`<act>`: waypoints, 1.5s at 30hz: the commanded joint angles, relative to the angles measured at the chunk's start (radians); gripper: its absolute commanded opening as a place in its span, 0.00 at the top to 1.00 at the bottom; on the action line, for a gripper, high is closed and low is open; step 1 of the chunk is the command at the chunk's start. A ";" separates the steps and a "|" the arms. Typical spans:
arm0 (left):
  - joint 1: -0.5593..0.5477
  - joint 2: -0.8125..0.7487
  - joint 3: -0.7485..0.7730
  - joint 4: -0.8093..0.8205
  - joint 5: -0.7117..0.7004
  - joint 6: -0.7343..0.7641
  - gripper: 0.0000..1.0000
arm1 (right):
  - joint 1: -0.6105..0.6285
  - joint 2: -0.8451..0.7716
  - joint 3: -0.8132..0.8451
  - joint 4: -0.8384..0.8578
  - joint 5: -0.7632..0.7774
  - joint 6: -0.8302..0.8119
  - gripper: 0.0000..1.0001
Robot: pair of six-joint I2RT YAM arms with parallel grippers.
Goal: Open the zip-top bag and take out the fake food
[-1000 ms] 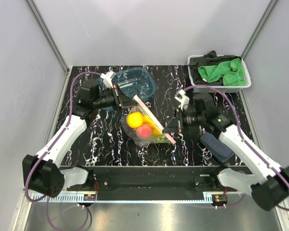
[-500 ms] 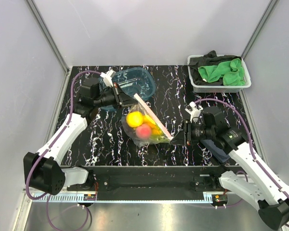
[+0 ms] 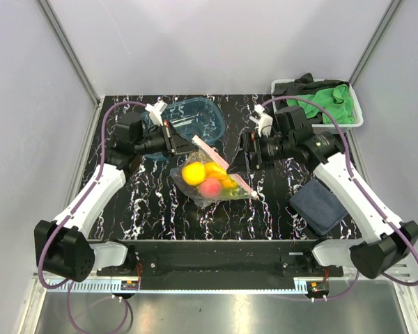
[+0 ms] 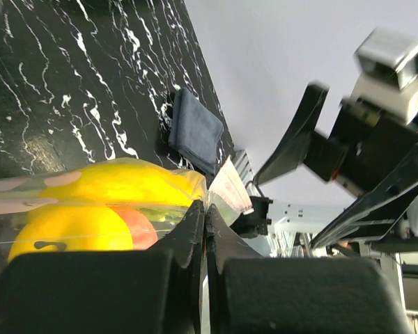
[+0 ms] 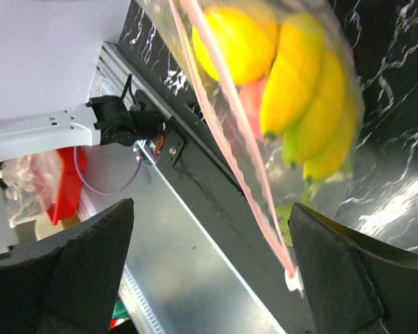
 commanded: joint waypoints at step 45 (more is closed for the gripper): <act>-0.257 -0.024 0.436 -0.674 -0.683 0.314 0.12 | -0.037 0.183 0.018 0.234 -0.127 0.198 1.00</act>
